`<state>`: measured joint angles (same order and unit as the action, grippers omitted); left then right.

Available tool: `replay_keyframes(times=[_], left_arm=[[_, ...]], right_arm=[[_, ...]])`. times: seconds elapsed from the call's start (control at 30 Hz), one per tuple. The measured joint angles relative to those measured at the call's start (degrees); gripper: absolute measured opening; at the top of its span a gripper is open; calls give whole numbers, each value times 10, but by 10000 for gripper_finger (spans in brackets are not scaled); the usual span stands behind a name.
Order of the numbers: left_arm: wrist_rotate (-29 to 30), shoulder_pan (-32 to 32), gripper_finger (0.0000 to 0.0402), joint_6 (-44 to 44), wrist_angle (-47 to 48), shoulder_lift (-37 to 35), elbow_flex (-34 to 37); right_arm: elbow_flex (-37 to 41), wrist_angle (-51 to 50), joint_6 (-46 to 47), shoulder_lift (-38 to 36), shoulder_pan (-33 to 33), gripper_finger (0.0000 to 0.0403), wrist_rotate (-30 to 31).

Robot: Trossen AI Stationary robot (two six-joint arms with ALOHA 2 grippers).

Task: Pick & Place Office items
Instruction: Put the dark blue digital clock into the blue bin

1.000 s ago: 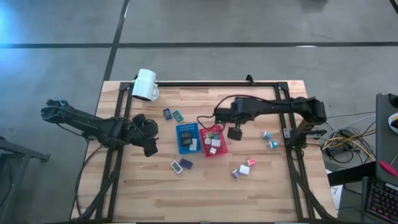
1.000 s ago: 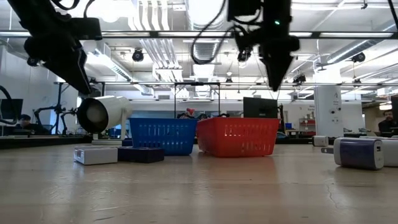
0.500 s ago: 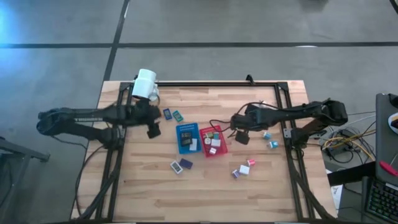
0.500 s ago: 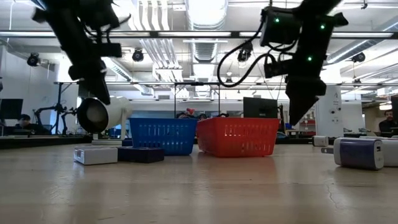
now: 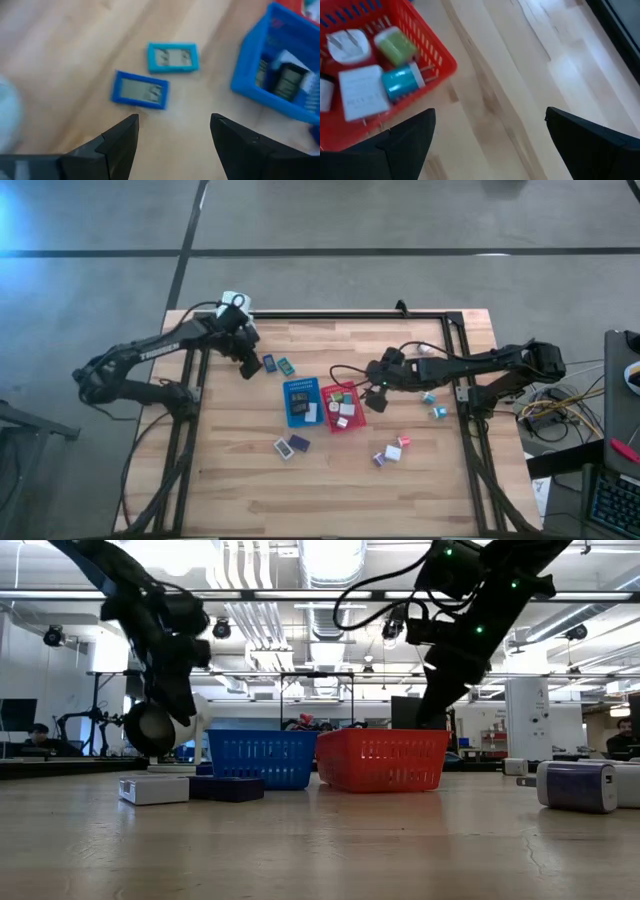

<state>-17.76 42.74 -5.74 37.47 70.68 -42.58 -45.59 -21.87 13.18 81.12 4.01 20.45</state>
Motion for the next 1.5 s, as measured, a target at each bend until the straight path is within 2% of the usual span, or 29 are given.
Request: replay_keyframes(times=[0.33, 0.6, 0.83, 1.27, 1.5], left_arm=[[-7, -7, 250, -20, 54, 142, -46], [-4, -7, 250, -6, 59, 192, -88], [2, -7, 250, 139, 47, 197, -112], [11, -14, 250, 427, 48, 197, -111], [53, -14, 250, 508, 27, 197, -111]], right_arm=[[3, 13, 1, 0, -1, 374, -1], [3, 19, 3, 0, -1, 374, -1], [3, 47, 8, 0, -1, 374, -1], [3, 51, 2, 0, -1, 373, -14], [-3, 51, 6, 0, -4, 373, -29]])
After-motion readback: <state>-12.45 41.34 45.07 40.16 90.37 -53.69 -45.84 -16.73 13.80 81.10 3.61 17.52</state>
